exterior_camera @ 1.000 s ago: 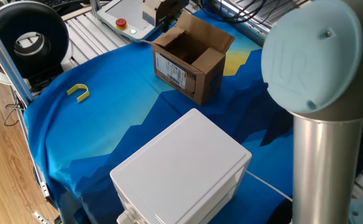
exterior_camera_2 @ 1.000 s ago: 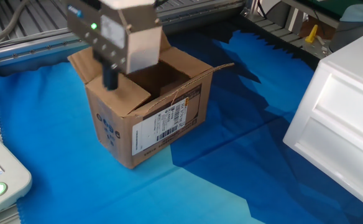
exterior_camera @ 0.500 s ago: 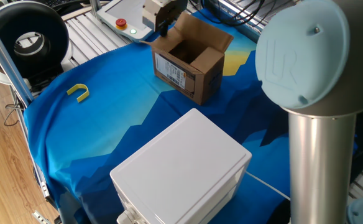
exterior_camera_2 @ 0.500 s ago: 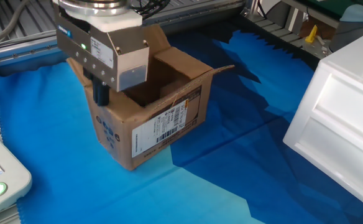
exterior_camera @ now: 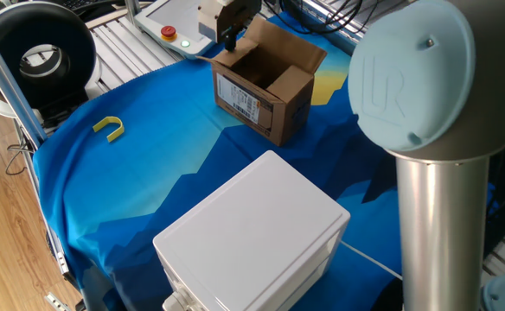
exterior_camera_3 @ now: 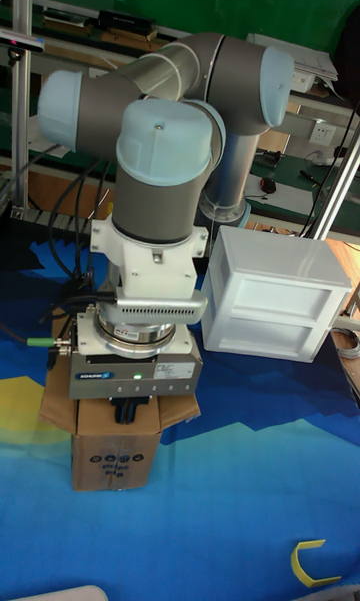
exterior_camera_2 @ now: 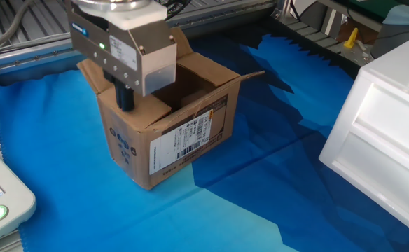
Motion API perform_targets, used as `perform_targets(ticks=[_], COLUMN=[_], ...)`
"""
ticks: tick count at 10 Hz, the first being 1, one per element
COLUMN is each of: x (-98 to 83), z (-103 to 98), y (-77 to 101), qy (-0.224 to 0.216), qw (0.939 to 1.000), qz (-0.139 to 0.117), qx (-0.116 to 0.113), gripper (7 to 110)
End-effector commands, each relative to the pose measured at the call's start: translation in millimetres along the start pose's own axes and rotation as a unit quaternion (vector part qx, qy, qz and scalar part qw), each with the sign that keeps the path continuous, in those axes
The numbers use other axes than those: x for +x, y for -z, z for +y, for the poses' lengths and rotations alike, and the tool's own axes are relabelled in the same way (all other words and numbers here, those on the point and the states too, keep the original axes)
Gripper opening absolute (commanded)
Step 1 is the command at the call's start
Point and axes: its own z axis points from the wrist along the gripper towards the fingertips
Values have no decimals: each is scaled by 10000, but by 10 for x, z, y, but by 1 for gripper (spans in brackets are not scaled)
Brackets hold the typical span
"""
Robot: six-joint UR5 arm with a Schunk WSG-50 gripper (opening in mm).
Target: Cover the box
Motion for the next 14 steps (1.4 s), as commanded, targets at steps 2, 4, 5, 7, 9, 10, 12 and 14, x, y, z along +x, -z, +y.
perform_targets(ticks=[2,4,5,7,9,10,12,14], x=[20,129,153,157,173,177,-182,-281], z=[-43,-107,-105,-100,-124,-126,-207,-125], y=[-133,-223,-222,-218,-218,-218,-225,-199], qy=[10,101,123,130,107,91,-72,-121], qw=[10000,9996,9994,9994,9993,9993,9990,9984], qz=[42,263,308,322,355,364,-354,-547], qx=[-30,49,39,28,76,83,271,119], gripper=[7,7,7,7,7,7,7,7])
